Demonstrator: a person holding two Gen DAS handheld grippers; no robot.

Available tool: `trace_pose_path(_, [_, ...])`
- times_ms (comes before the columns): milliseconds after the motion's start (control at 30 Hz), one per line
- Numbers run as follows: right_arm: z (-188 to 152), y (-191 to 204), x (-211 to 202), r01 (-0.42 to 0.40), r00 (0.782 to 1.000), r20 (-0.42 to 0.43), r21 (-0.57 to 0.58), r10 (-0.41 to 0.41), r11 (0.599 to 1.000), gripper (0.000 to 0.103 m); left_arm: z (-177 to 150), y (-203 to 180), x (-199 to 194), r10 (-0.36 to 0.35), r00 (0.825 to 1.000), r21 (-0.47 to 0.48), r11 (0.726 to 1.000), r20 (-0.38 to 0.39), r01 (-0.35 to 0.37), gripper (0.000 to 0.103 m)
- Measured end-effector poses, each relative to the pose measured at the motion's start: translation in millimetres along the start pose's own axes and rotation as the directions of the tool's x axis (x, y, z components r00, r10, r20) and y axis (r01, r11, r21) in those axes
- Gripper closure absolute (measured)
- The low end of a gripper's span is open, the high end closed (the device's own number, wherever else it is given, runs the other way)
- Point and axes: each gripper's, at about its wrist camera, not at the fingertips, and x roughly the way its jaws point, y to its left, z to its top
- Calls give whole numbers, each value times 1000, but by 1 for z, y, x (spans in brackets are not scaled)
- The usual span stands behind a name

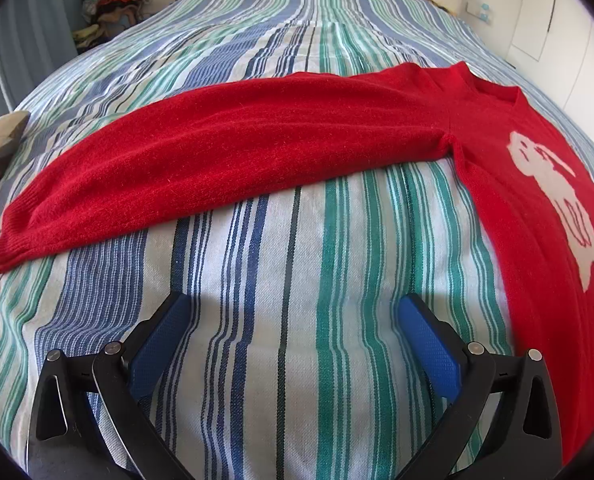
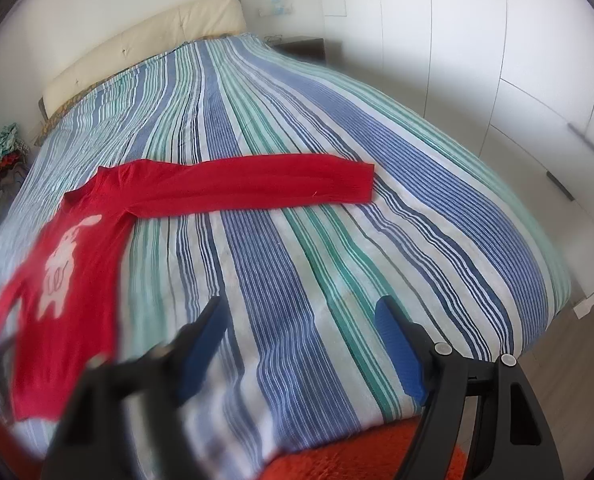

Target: Fold small clothes

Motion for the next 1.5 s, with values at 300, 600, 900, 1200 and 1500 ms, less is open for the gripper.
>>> trace_pose_path(300, [0,-7,-1,-8,1000,5,33,7,999,28,0,0,0,0,1000,0,1000,0,0,0])
trace_pose_path(600, [-1,-6,0,-4,1000,9,33,4,999,28,0,0,0,0,1000,0,1000,0,0,0])
trace_pose_path(900, [-2,-4,-1,-1,1000,4,28,1,1000,28,0,0,0,0,1000,0,1000,0,0,0])
trace_pose_path(1200, [-1,-6,-1,-7,1000,4,39,7,999,28,0,0,0,0,1000,0,1000,0,0,0])
trace_pose_path(1500, [-1,-5,0,-7,1000,4,39,6,999,28,0,0,0,0,1000,0,1000,0,0,0])
